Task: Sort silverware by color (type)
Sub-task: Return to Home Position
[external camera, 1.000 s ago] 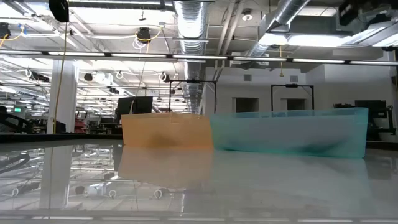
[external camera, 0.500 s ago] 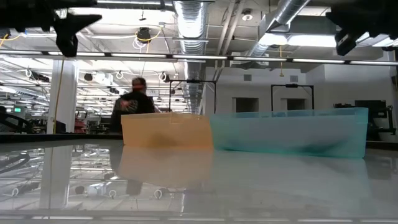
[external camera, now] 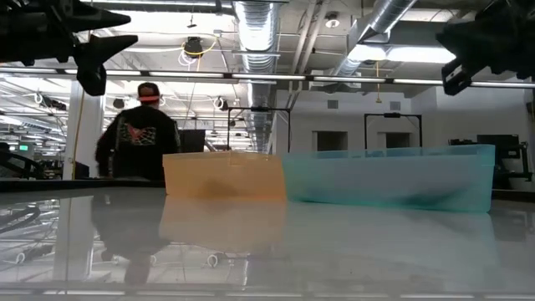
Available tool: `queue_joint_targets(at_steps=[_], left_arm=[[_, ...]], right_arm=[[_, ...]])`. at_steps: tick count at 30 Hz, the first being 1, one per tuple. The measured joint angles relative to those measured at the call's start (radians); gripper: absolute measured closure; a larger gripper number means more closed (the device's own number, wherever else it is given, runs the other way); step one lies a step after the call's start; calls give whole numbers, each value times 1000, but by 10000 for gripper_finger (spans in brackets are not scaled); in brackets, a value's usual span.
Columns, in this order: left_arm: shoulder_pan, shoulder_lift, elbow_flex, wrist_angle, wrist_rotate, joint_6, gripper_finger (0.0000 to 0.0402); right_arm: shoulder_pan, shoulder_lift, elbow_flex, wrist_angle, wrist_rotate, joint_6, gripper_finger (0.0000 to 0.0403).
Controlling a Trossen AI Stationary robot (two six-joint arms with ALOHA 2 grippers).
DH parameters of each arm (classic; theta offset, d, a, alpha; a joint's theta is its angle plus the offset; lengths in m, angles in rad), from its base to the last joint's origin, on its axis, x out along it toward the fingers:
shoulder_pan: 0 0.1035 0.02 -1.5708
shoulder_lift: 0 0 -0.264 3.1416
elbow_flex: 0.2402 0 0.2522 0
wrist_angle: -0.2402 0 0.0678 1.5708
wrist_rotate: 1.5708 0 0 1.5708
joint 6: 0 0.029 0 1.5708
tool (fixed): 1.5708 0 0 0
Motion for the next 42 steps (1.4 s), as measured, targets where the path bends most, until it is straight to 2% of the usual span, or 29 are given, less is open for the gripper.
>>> queue_joint_targets(at_steps=[5,9,14,18,29,38,42], left_arm=[[0,0,0,-36,-14,8,280],[0,0,0,-78,-30,-17,280],[0,0,-1,-125,-26,-20,280],[0,1,-2,-193,-43,-84,280],[-2,0,-3,-172,405,5,280],[-2,0,-4,-235,489,65,280],[-1,-3,0,-202,523,98,280]], right_arm=[[24,1,-70,39,48,-7,333],[40,3,-69,14,95,-9,333],[41,3,-69,10,100,-41,333],[41,3,-70,1,100,-45,333],[41,8,-70,-68,97,-44,333],[41,9,-70,-75,97,-44,333],[41,9,-71,-76,95,-44,333]])
